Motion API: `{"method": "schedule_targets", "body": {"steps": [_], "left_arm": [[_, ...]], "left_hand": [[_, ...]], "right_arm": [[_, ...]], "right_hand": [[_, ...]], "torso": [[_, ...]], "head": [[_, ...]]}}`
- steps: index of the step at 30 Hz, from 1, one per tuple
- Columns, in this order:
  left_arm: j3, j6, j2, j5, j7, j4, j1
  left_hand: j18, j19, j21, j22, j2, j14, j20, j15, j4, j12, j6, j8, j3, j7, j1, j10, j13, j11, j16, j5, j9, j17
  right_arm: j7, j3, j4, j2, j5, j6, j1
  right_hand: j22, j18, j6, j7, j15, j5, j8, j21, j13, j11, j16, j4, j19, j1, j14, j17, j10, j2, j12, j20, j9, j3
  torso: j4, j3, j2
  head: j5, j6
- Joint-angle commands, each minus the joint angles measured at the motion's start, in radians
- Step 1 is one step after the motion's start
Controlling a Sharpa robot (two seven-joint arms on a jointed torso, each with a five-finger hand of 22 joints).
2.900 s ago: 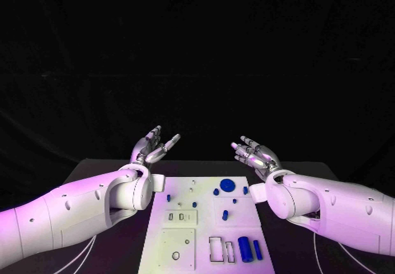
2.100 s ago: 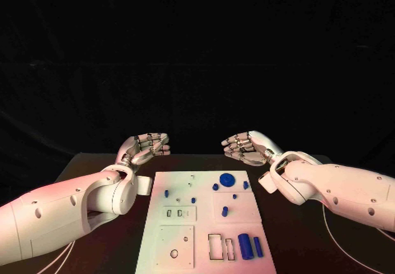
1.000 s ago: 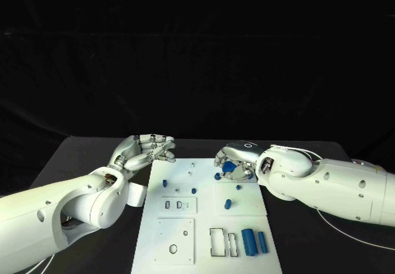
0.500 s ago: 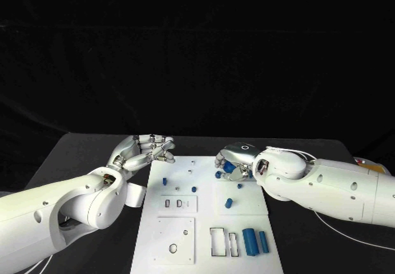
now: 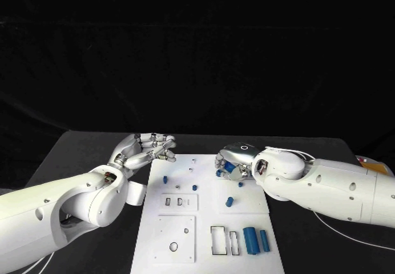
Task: Assemble the parts on the task board
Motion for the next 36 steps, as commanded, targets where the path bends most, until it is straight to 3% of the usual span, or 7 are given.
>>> {"method": "schedule_targets", "body": {"steps": [1, 22, 32, 36], "left_arm": [[0.001, 0.022, 0.002, -0.004, 0.001, 0.002, 0.002], [0.001, 0.026, 0.002, -0.004, -0.008, 0.001, 0.005], [0.001, 0.026, 0.001, -0.003, -0.011, -0.004, 0.005], [0.001, 0.027, 0.002, -0.001, -0.012, -0.010, 0.005]], "left_hand": [[0.019, 0.006, 0.005, 0.002, -0.006, 0.001, 0.000, 0.001, -0.001, -0.008, -0.003, -0.007, 0.004, 0.001, -0.005, -0.003, 0.001, 0.001, 0.005, -0.006, 0.001, 0.003], [0.018, 0.006, 0.007, 0.002, -0.005, 0.000, -0.001, 0.001, -0.001, -0.009, -0.003, -0.007, 0.004, 0.002, -0.005, -0.003, 0.001, 0.001, 0.006, -0.006, 0.001, 0.005], [0.018, 0.005, 0.009, 0.004, -0.002, -0.001, -0.001, 0.001, -0.002, -0.011, -0.004, -0.007, 0.006, 0.002, -0.004, -0.004, 0.001, 0.002, 0.007, -0.006, 0.001, 0.007], [0.018, 0.005, 0.010, 0.004, -0.001, -0.002, -0.001, 0.001, -0.002, -0.012, -0.004, -0.008, 0.007, 0.002, -0.003, -0.004, 0.001, 0.002, 0.008, -0.006, 0.001, 0.008]], "right_arm": [[-0.005, 0.000, -0.001, 0.002, -0.016, 0.011, -0.001], [-0.009, -0.001, -0.007, 0.008, -0.016, 0.006, -0.008], [-0.015, 0.000, 0.026, -0.010, 0.012, -0.081, -0.006], [-0.029, 0.001, 0.043, -0.012, 0.020, -0.126, 0.000]], "right_hand": [[0.005, -0.016, 0.010, -0.001, 0.002, 0.003, 0.007, 0.007, 0.002, -0.001, 0.006, 0.001, 0.006, 0.006, 0.057, 0.003, 0.013, 0.007, 0.006, -0.003, 0.003, 0.011], [0.027, -0.018, 0.030, -0.010, -0.005, -0.010, 0.018, 0.022, 0.008, -0.010, 0.019, 0.009, 0.008, 0.006, 0.058, 0.014, 0.044, 0.018, 0.005, -0.009, 0.016, 0.033], [0.074, -0.025, 0.056, -0.028, -0.016, 0.000, 0.042, 0.052, 0.017, -0.025, 0.037, 0.033, 0.027, -0.008, 0.063, 0.040, 0.079, 0.039, 0.011, -0.018, 0.040, 0.042], [0.077, -0.025, 0.058, -0.029, -0.017, 0.000, 0.044, 0.054, 0.018, -0.026, 0.039, 0.035, 0.028, -0.010, 0.063, 0.043, 0.082, 0.039, 0.011, -0.019, 0.044, 0.042]], "torso": [[-0.0007, 0.0008, 0.002], [0.0000, 0.0005, 0.010], [-0.0003, 0.0008, 0.009], [-0.0005, 0.0011, 0.010]], "head": [[0.001, 0.000], [0.001, -0.006], [0.003, 0.001], [0.003, 0.011]]}}
